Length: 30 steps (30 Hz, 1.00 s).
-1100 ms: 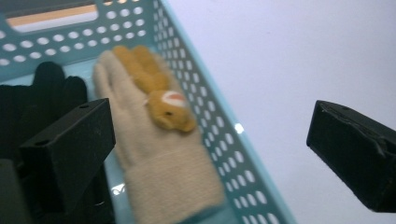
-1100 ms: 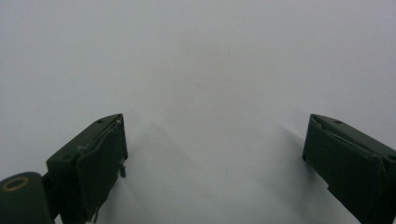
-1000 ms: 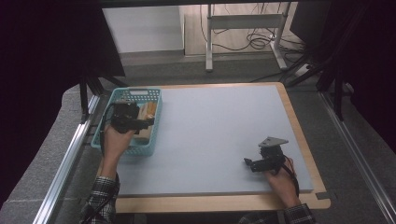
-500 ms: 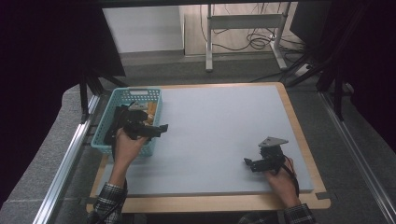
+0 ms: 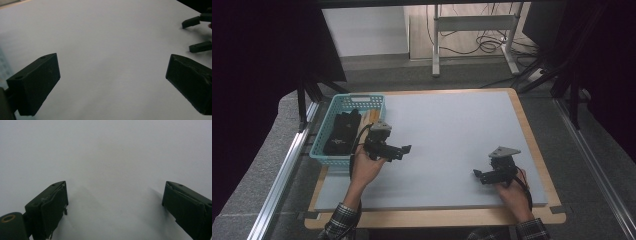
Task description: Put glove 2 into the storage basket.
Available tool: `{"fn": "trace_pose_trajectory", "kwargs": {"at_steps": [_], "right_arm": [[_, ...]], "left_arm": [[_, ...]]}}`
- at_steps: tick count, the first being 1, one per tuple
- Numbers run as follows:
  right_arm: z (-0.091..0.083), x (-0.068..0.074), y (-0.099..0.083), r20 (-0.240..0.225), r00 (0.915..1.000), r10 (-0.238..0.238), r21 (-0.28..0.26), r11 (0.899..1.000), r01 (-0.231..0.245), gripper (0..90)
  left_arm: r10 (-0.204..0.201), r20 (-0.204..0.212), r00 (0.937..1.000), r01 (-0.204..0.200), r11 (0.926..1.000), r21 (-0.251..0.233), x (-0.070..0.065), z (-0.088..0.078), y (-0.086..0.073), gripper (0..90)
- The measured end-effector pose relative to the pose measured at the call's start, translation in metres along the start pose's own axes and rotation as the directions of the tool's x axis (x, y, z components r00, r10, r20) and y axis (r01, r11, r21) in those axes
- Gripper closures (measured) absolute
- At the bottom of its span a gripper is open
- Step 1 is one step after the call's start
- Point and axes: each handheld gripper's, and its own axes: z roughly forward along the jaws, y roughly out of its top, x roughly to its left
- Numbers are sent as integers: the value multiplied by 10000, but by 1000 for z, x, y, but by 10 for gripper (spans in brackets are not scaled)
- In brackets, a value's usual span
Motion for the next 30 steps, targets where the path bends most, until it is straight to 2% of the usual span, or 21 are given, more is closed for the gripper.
{"fn": "trace_pose_trajectory", "kwargs": {"at_steps": [2, 4, 6, 15, 20, 25, 30], "right_arm": [[0, 0, 0, 0, 10000, -19, 7, 10000, 19, 60], [0, 0, 0, 4, 10000, 0, -5, 10000, 0, 61], [0, 0, 0, 5, 10000, 1, -4, 10000, -1, 61], [0, 0, 0, 2, 10000, 3, -5, 10000, -3, 61], [0, 0, 0, 0, 10000, 1, -7, 10000, -1, 61], [0, 0, 0, 4, 10000, -1, -10, 10000, 1, 61], [0, 0, 0, 4, 10000, -1, -9, 10000, 1, 61]], "left_arm": [[131, 203, 9997, -130, 9999, -49, -9, 6, -4, 0], [174, 247, 9995, -174, 9998, -18, -12, 7, -6, 0], [277, 379, 9989, -277, 9996, -31, -20, 14, -12, 0], [491, 656, 9966, -507, 9984, 237, -33, 34, -34, 0], [573, 812, 9951, -621, 9964, 584, -38, 49, -48, 0], [719, 769, 9944, -795, 9917, 1008, -43, 63, -58, 0], [1238, 251, 9920, -1262, 9792, 1589, -52, 74, -64, 0]]}}
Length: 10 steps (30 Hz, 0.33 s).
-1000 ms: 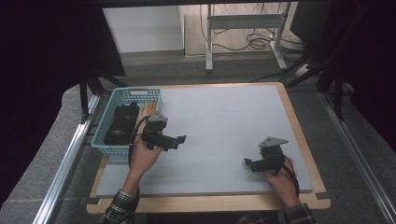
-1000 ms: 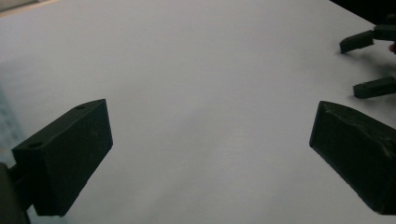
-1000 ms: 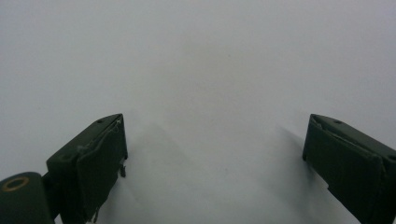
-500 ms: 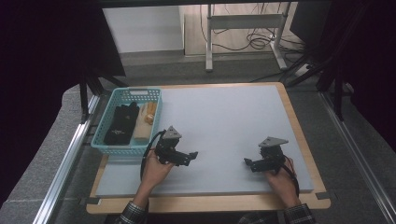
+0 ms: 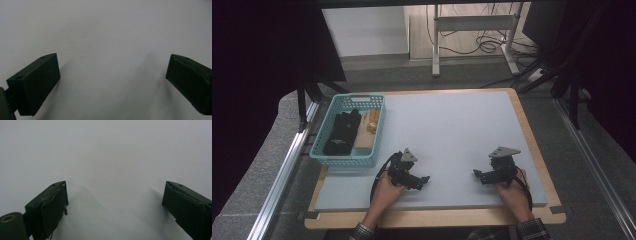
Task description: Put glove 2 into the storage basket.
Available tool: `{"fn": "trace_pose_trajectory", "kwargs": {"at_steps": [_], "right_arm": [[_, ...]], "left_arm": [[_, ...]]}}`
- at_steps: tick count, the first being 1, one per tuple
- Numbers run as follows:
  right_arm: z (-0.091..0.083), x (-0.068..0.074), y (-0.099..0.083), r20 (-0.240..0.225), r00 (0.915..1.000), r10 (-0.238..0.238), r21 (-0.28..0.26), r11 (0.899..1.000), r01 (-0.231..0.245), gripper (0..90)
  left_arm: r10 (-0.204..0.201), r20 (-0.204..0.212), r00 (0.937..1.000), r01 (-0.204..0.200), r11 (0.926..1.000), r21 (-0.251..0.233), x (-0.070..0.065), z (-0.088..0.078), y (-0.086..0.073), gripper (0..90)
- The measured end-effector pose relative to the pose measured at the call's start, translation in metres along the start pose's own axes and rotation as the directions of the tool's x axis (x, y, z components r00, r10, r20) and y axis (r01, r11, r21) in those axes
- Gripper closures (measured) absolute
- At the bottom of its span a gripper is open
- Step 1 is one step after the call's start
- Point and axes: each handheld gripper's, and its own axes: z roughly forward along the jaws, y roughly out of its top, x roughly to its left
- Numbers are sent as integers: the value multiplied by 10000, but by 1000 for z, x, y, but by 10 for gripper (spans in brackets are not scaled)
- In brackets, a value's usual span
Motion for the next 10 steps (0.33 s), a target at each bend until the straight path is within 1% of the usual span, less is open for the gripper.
{"fn": "trace_pose_trajectory", "kwargs": {"at_steps": [2, 5, 10], "right_arm": [[0, 0, 0, 0, 10000, 0, -2, 10000, 0, 61], [0, 0, 0, 1, 10000, -2, -2, 10000, 2, 61], [0, 0, 0, 4, 10000, -8, 2, 10000, 8, 61]], "left_arm": [[279, -218, 9994, -278, 9996, 69, -4, 1, 1, 0], [231, -180, 9996, -229, 9997, 105, -3, 1, 1, 0], [213, -234, 9995, -210, 9996, 162, -3, 2, 1, 0]]}}
